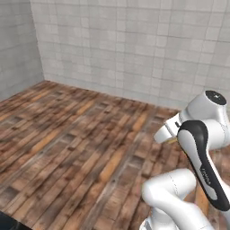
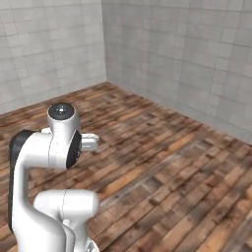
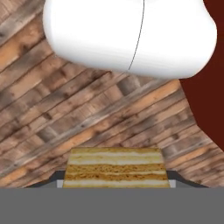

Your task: Take the cake and donut from the fridge and place them on the empty tray on the dining counter.

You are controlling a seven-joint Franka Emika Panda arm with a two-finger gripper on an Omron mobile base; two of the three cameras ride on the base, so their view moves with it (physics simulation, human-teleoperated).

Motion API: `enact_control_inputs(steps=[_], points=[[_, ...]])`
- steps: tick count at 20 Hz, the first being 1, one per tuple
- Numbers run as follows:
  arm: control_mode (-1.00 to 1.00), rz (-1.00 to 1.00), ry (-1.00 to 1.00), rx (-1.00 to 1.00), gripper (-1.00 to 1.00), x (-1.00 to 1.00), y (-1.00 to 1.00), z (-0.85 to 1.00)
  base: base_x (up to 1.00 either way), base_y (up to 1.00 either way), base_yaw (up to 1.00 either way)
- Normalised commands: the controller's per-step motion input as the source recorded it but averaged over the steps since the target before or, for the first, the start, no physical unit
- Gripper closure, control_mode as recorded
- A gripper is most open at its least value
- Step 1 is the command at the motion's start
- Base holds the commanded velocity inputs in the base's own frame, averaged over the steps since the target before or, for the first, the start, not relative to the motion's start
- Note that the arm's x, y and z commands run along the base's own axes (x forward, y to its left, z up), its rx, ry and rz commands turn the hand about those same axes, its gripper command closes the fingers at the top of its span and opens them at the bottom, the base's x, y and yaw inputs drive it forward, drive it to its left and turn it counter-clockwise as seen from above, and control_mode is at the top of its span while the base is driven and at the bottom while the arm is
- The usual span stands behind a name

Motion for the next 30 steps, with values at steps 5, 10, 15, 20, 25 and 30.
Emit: enact_control_inputs(steps=[5,10,15,20,25,30], points=[[1.0,0.0,0.0,0.0,1.0,0.0,0.0,0.0,0.83,0.26,0.33],[1.0,0.0,0.0,0.0,1.0,0.0,0.0,0.0,0.87,0.29,0.35],[1.0,0.0,0.0,0.0,1.0,0.0,0.0,0.0,0.95,0.18,0.33],[1.0,0.0,0.0,0.0,1.0,0.0,0.0,0.0,0.94,0.17,0.34],[1.0,0.0,0.0,0.0,1.0,0.0,0.0,0.0,0.95,0.16,0.33],[1.0,0.0,0.0,0.0,1.0,0.0,0.0,0.0,0.97,0.13,0.31]])
